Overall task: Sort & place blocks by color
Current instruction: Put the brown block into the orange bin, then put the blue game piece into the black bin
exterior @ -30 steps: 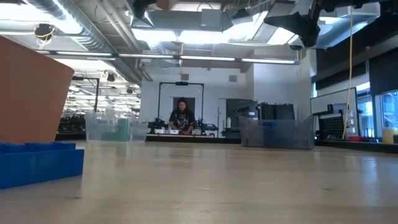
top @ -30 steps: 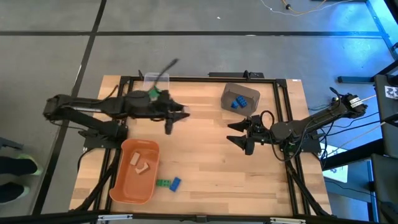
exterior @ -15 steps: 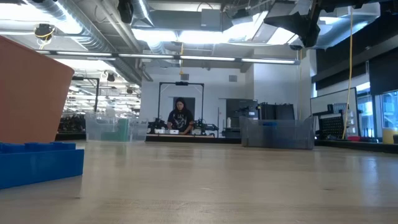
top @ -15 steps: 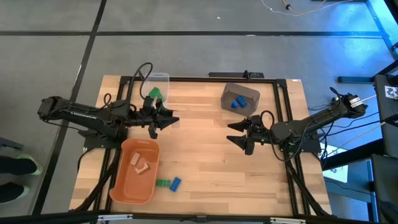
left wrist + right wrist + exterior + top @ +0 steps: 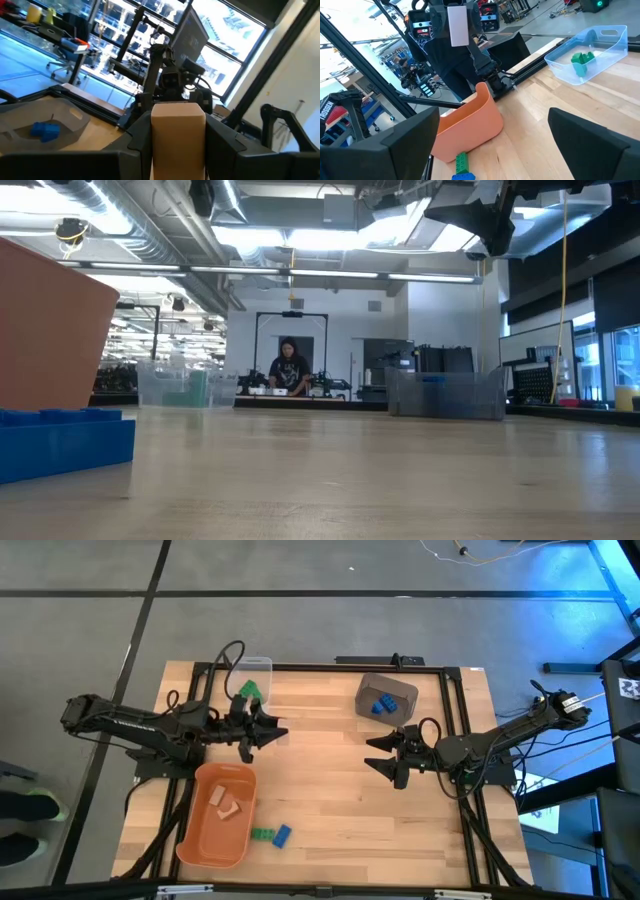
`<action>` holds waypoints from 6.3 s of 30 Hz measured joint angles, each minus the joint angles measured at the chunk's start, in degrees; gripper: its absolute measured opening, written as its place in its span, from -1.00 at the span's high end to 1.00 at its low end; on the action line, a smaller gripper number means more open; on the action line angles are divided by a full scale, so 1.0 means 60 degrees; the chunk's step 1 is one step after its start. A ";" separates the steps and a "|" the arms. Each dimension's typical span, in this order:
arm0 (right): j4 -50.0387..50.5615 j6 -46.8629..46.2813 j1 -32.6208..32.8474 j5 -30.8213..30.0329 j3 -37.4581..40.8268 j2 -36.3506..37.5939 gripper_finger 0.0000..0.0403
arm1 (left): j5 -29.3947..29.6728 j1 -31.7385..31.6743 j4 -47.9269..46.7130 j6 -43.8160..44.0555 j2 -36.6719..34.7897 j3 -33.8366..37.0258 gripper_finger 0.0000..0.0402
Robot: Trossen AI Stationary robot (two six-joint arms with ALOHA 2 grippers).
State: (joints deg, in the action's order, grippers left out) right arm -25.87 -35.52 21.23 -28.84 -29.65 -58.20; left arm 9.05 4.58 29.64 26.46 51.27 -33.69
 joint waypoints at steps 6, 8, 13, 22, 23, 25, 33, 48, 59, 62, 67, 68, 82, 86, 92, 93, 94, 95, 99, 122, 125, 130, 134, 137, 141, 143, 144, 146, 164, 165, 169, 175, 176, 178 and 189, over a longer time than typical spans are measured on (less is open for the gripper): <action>0.0000 -0.0009 0.0000 -0.0004 0.0000 -0.0021 -0.85 | -0.0447 0.0000 0.0000 -0.0004 0.0004 0.0000 0.42; -0.0001 -0.0037 0.0000 -0.0001 0.0000 -0.0021 -0.85 | -0.0446 0.0000 -0.0003 -0.0004 0.0004 0.0000 0.42; 0.0000 -0.0042 0.0003 -0.0004 0.0000 -0.0025 -0.85 | -0.0489 0.0000 -0.0024 -0.0004 0.0004 0.0000 0.42; 0.0000 -0.0067 0.0000 -0.0004 0.0000 -0.0025 -0.85 | -0.0756 0.0000 -0.0119 -0.0007 -0.0072 0.0000 0.42; -0.0003 -0.0067 0.0000 -0.0004 0.0000 -0.0025 -0.85 | -0.0825 0.0000 -0.0087 -0.0011 -0.0108 0.0000 0.42; 0.0000 -0.0067 0.0000 -0.0004 0.0000 -0.0027 -0.85 | -0.0916 0.0000 -0.0074 -0.0015 -0.0174 0.0000 0.42; 0.0000 -0.0331 0.0000 0.0004 0.0000 -0.0032 -0.85 | -0.0878 -0.0011 -0.0105 -0.0279 -0.0576 -0.0011 0.42; 0.0277 -0.0774 0.0004 0.0517 0.0000 -0.0032 -0.85 | -0.0545 -0.0011 -0.0109 -0.0036 -0.0815 -0.0011 0.42; 0.0208 -0.1395 -0.0055 -0.1735 0.0000 -0.0032 -0.85 | -0.0300 0.0000 -0.0268 -0.0721 -0.0812 -0.0011 0.42; 0.0214 -0.1280 -0.0055 -0.1669 0.0000 -0.0032 -0.85 | -0.1015 0.0004 -0.0947 -0.0586 -0.1104 -0.0004 0.42; 0.0288 -0.1269 -0.0055 -0.1432 0.0000 -0.0032 -0.85 | -0.1178 0.0147 -0.3160 -0.0008 -0.2062 -0.0011 0.42; 0.0299 -0.1269 -0.0055 -0.1432 0.0000 -0.0032 -0.85 | -0.1178 0.0228 -0.3584 0.0117 -0.2263 -0.0014 0.42; 0.0299 -0.1255 -0.0055 -0.1435 0.0000 -0.0032 -0.85 | -0.3013 0.3302 -1.1578 0.4343 -0.2529 -0.0951 0.42; 0.0299 -0.1255 -0.0055 -0.1435 0.0000 -0.0032 -0.85 | -0.3183 0.4442 -1.2678 0.5085 -0.1871 -0.0951 0.42; 0.0310 -0.1240 -0.0055 -0.1435 0.0000 -0.0032 -0.85 | -0.2206 0.5820 -1.2728 0.5557 -0.0585 -0.0951 0.37; 0.0310 -0.1233 -0.0055 -0.1435 0.0000 -0.0032 -0.85 | -0.2012 0.5991 -1.2706 0.5575 -0.0367 -0.0951 0.33; 0.0312 -0.1230 -0.0055 -0.1435 0.0000 -0.0032 -0.85 | -0.1839 0.6155 -1.2702 0.5606 -0.0136 -0.0951 0.29; 0.0315 -0.1224 -0.0055 -0.1435 0.0000 -0.0032 -0.85 | -0.1700 0.6284 -1.2707 0.5722 0.0089 -0.0951 0.25; 0.0342 -0.1214 -0.0055 -0.1435 0.0000 -0.0032 -0.85 | -0.1610 0.6583 -1.2713 0.6089 0.0867 -0.0951 0.19; 0.0542 -0.1265 -0.0080 -0.1426 0.0000 -0.0028 -0.85 | -0.0390 0.5338 -1.0175 0.7004 -0.0142 -0.0951 -0.24; 0.0542 -0.1262 -0.0080 -0.1424 0.0000 -0.0028 -0.85 | -0.0388 0.5083 -0.9771 0.6667 -0.0110 -0.0951 -0.24; 0.0539 -0.1258 -0.0080 -0.1421 0.0000 -0.0025 -0.85 | -0.0333 0.4662 -0.9202 0.6173 -0.0109 -0.0951 -0.24; 0.0567 -0.1258 -0.0080 -0.1418 0.0000 -0.0025 -0.85 | -0.0151 0.4409 -0.8522 0.5606 -0.0109 -0.0951 -0.24; 0.0589 -0.1256 -0.0080 -0.1419 0.0000 -0.0025 -0.85 | -0.0139 0.4265 -0.8075 0.5033 -0.0109 -0.0951 -0.24; 0.0631 -0.1258 -0.0074 -0.1403 0.0000 -0.0025 -0.85 | -0.0089 0.4059 -0.7973 0.4880 -0.0109 -0.0951 -0.24; 0.0706 -0.1315 -0.0076 -0.1405 0.0000 -0.0025 -0.85 | -0.0031 0.4005 -0.7971 0.5013 -0.0109 -0.0951 -0.24; 0.0701 -0.1326 -0.0074 -0.1402 0.0000 -0.0025 -0.85 | -0.0020 0.3984 -0.7959 0.5146 -0.0109 -0.0951 -0.24; 0.0668 -0.1346 -0.0073 -0.1406 0.0000 -0.0025 -0.85 | -0.0049 0.3971 -0.7782 0.5477 -0.0109 -0.0951 -0.24; 0.0652 -0.1506 -0.0080 -0.1417 0.0000 -0.0025 -0.85 | 0.1630 0.3826 -0.6865 0.4024 -0.0109 -0.0951 -0.24; 0.0652 -0.1531 -0.0080 -0.1417 0.0000 -0.0025 -0.85 | 0.1611 0.3854 -0.6818 0.4033 -0.0109 -0.0951 -0.24; 0.0648 -0.1501 -0.0080 -0.1417 0.0000 -0.0025 -0.85 | 0.1580 0.3862 -0.6576 0.3859 -0.0109 -0.0951 -0.24; 0.0641 -0.1510 -0.0080 -0.1413 0.0000 -0.0028 -0.85 | 0.1328 0.3844 -0.6467 0.3791 -0.0107 -0.0951 -0.24; 0.0641 -0.1531 -0.0080 -0.1413 0.0000 -0.0028 -0.85 | 0.1129 0.3809 -0.6456 0.3790 -0.0090 -0.0952 -0.24; 0.0644 -0.1531 -0.0080 -0.1413 0.0000 -0.0028 -0.85 | 0.0737 0.3691 -0.6449 0.3790 0.0243 -0.1085 -0.23; 0.0701 -0.1499 -0.0080 -0.1412 0.0000 -0.0032 -0.85 | -0.1284 0.3553 -0.9510 0.1290 0.4508 -0.4957 -0.22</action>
State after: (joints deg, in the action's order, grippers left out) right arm -21.66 -44.51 20.75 -37.31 -29.65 -58.39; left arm 1.34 25.90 -27.41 34.20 78.31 -63.43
